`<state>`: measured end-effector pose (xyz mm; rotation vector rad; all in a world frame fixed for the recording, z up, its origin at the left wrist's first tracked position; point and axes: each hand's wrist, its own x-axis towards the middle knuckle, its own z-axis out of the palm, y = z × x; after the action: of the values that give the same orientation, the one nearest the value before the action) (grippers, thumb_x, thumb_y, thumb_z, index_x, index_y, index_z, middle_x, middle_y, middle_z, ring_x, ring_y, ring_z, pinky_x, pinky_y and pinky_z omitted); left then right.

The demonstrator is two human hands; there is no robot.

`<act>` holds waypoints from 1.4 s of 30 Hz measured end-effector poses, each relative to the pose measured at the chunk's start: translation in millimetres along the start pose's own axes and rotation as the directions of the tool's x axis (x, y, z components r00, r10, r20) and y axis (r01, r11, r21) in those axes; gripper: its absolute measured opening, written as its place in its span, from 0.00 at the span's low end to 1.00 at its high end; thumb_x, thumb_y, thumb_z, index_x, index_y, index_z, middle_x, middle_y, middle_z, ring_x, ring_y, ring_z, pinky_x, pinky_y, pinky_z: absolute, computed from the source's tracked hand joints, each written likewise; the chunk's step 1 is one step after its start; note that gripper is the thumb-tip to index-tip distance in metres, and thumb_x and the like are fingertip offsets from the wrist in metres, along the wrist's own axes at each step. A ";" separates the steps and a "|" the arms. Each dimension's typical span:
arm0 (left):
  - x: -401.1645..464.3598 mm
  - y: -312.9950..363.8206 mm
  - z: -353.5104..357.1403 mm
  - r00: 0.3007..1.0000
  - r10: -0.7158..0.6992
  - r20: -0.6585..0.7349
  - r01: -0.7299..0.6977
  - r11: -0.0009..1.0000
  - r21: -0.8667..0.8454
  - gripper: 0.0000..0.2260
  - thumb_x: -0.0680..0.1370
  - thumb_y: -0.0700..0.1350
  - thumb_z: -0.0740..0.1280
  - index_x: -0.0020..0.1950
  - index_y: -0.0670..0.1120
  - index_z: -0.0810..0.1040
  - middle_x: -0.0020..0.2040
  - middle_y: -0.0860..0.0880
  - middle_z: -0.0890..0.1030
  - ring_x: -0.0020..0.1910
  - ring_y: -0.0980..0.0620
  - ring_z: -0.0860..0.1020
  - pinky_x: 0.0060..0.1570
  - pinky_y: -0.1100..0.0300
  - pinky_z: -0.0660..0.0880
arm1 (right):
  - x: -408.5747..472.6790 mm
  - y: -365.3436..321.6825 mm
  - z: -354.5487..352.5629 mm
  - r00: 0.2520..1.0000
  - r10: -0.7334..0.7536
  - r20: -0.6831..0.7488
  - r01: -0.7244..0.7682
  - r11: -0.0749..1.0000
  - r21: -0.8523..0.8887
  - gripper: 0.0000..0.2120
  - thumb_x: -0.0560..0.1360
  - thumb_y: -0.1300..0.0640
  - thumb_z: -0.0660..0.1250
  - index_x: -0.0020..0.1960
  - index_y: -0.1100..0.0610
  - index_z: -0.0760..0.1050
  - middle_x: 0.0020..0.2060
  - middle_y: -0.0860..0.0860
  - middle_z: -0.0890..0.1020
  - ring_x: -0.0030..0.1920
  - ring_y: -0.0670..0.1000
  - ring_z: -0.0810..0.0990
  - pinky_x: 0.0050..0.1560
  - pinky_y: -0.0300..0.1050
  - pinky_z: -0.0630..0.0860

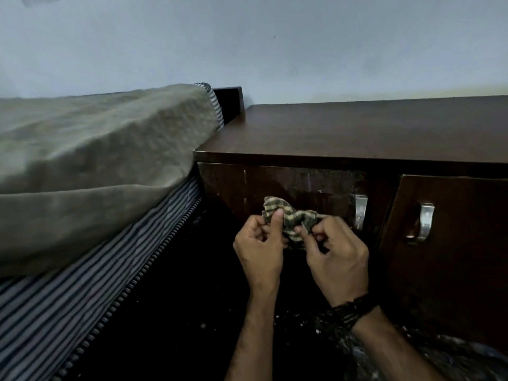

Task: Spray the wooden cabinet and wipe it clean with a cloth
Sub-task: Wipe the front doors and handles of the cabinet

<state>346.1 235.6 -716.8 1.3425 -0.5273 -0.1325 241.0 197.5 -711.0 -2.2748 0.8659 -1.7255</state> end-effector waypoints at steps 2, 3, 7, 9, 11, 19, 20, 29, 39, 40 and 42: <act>-3.5 0.1 0.5 1.000 -0.019 0.007 0.019 1.000 0.023 0.22 0.73 0.58 0.72 0.37 0.38 0.76 0.29 0.40 0.80 0.26 0.48 0.80 0.32 0.46 0.80 | -0.6 0.7 -2.2 1.000 0.000 0.031 0.001 1.000 -0.015 0.15 0.70 0.58 0.77 0.37 0.58 0.70 0.34 0.47 0.73 0.33 0.44 0.71 0.31 0.42 0.74; -3.9 1.9 0.8 1.000 -0.015 0.003 0.015 0.999 0.049 0.21 0.74 0.56 0.72 0.37 0.37 0.75 0.29 0.40 0.80 0.26 0.48 0.81 0.31 0.47 0.81 | 1.9 -0.2 -3.8 0.999 0.003 0.045 -0.002 1.000 -0.020 0.15 0.70 0.58 0.77 0.38 0.57 0.70 0.34 0.47 0.73 0.32 0.44 0.71 0.31 0.43 0.74; -0.6 16.9 6.5 1.000 -0.006 -0.019 0.009 0.986 0.166 0.21 0.76 0.55 0.71 0.34 0.39 0.76 0.26 0.45 0.81 0.24 0.53 0.81 0.31 0.51 0.82 | 25.6 -7.9 -15.8 0.996 -0.058 0.075 0.063 0.996 -0.069 0.12 0.71 0.58 0.76 0.39 0.56 0.72 0.35 0.46 0.76 0.32 0.47 0.75 0.30 0.47 0.76; 1.5 33.1 12.0 1.000 0.016 -0.018 -0.013 0.988 0.151 0.20 0.77 0.55 0.70 0.35 0.40 0.78 0.25 0.47 0.82 0.24 0.54 0.81 0.30 0.56 0.81 | 42.3 -13.6 -23.8 0.992 -0.112 0.057 0.117 0.989 -0.093 0.11 0.71 0.58 0.75 0.39 0.55 0.72 0.37 0.46 0.77 0.33 0.48 0.77 0.30 0.47 0.76; 9.2 49.6 18.4 0.999 0.047 -0.018 -0.044 0.992 0.117 0.19 0.77 0.56 0.70 0.36 0.41 0.79 0.26 0.47 0.82 0.24 0.54 0.81 0.29 0.60 0.79 | 61.9 -20.9 -32.5 0.989 -0.143 0.027 0.145 0.984 -0.099 0.11 0.71 0.58 0.75 0.39 0.55 0.72 0.37 0.47 0.77 0.33 0.49 0.77 0.29 0.47 0.76; 20.5 55.1 26.0 0.902 0.424 -0.076 -0.390 0.879 0.276 0.22 0.77 0.61 0.62 0.35 0.44 0.76 0.27 0.53 0.78 0.26 0.54 0.78 0.30 0.64 0.74 | 89.8 -34.7 -39.8 0.988 -0.138 0.071 0.146 0.980 -0.136 0.17 0.66 0.57 0.77 0.37 0.52 0.67 0.31 0.44 0.70 0.31 0.51 0.75 0.29 0.47 0.73; 24.4 52.5 23.2 0.882 0.470 -0.019 -0.441 0.840 0.314 0.22 0.78 0.60 0.61 0.36 0.44 0.77 0.28 0.51 0.79 0.27 0.52 0.79 0.30 0.61 0.74 | 90.4 -34.4 -38.6 0.987 -0.136 0.080 0.147 0.978 -0.147 0.16 0.66 0.57 0.77 0.37 0.53 0.68 0.31 0.44 0.70 0.30 0.51 0.75 0.29 0.45 0.72; 50.0 52.2 -16.1 0.907 0.421 -0.002 -0.397 0.857 0.330 0.22 0.76 0.61 0.61 0.33 0.45 0.75 0.26 0.51 0.78 0.25 0.54 0.76 0.29 0.57 0.74 | 98.9 -58.5 -17.4 0.943 -0.219 0.249 0.261 0.954 -0.149 0.12 0.70 0.55 0.73 0.42 0.52 0.69 0.37 0.50 0.78 0.36 0.59 0.79 0.31 0.50 0.74; 18.1 65.7 17.8 0.937 0.327 0.123 -0.349 0.864 0.364 0.27 0.74 0.66 0.58 0.33 0.44 0.76 0.27 0.48 0.81 0.28 0.47 0.81 0.32 0.49 0.79 | 84.3 -36.7 -57.4 0.998 -0.059 0.038 0.069 0.931 -0.359 0.14 0.65 0.52 0.77 0.37 0.51 0.71 0.30 0.46 0.76 0.35 0.51 0.76 0.34 0.45 0.72; 16.3 66.5 20.8 0.937 0.315 0.148 -0.348 0.859 0.376 0.27 0.74 0.67 0.57 0.33 0.44 0.76 0.28 0.48 0.81 0.28 0.47 0.82 0.33 0.49 0.79 | 82.0 -33.9 -59.5 1.000 -0.016 0.013 0.019 0.938 -0.346 0.14 0.65 0.53 0.77 0.36 0.52 0.71 0.30 0.46 0.76 0.35 0.51 0.75 0.35 0.45 0.72; 12.9 68.4 25.5 0.940 0.282 0.193 -0.337 0.862 0.379 0.28 0.73 0.68 0.57 0.35 0.44 0.77 0.29 0.48 0.82 0.29 0.47 0.82 0.33 0.49 0.80 | 76.4 -31.1 -62.9 0.994 0.104 -0.038 -0.110 0.951 -0.287 0.15 0.65 0.52 0.78 0.36 0.52 0.71 0.30 0.44 0.76 0.35 0.50 0.75 0.35 0.44 0.71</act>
<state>332.2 224.2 -644.9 1.6403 -0.9148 0.1674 206.7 195.9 -613.1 -2.3323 1.2988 -1.6754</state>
